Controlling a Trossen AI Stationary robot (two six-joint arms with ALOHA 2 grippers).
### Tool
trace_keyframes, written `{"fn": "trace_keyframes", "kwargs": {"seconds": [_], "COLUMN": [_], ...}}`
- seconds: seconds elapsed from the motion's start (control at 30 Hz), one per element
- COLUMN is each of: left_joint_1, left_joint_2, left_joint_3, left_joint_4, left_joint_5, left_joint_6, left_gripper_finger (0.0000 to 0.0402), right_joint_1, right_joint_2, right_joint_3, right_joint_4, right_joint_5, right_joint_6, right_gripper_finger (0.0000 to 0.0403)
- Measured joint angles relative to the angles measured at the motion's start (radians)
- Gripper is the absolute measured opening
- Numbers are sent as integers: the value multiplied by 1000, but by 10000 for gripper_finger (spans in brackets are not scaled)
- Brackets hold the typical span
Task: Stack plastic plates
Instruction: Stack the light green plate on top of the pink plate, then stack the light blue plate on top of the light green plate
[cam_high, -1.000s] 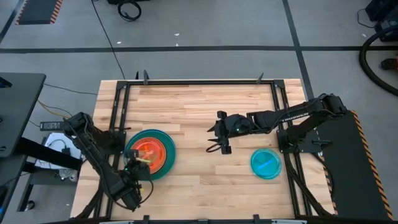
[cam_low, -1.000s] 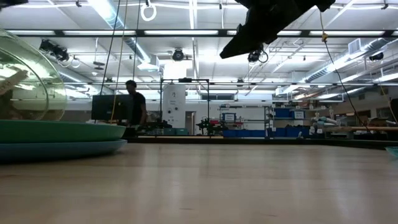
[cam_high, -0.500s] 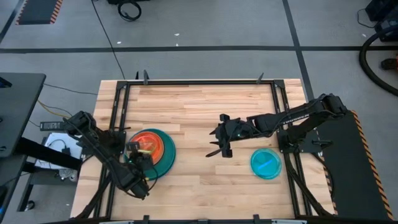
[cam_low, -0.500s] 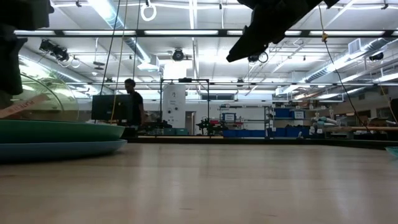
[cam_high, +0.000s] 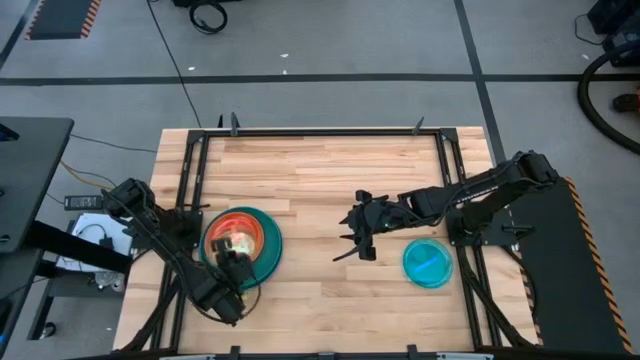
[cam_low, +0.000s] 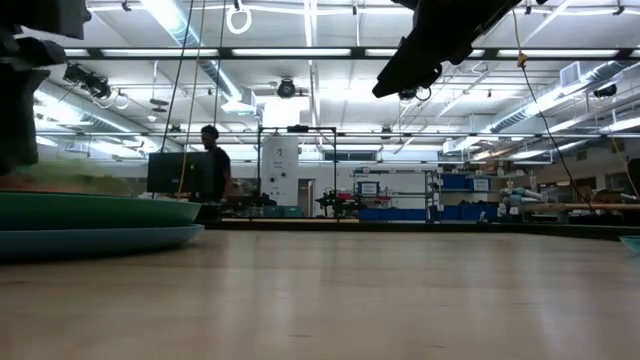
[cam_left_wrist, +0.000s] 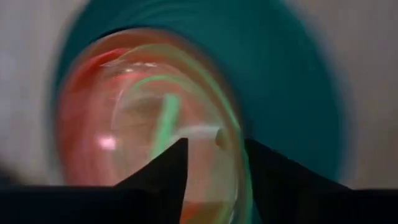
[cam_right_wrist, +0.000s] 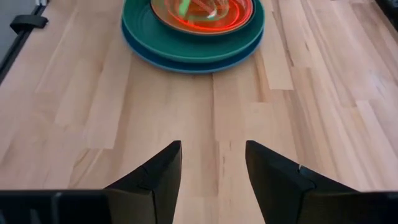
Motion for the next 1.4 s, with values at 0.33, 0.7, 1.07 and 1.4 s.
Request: {"fn": "trace_keyframes", "kwargs": {"seconds": [0.33, 0.7, 1.07, 1.4], "left_joint_1": [58, 120, 146, 227], "left_joint_2": [2, 2, 0, 0], "left_joint_3": [-7, 68, 123, 123], "left_joint_4": [-67, -107, 230, 404], "left_joint_5": [28, 8, -220, -226], "left_joint_6": [175, 210, 528, 881], "left_gripper_finger": [185, 183, 176, 176], "right_joint_1": [34, 40, 104, 173], "right_joint_2": [0, 0, 0, 0], "right_joint_3": [0, 0, 0, -77], "right_joint_4": [13, -79, -472, -698], "right_joint_5": [33, 34, 76, -132], "right_joint_6": [-6, 31, 407, 764], "right_gripper_finger": [187, 187, 187, 187]}}
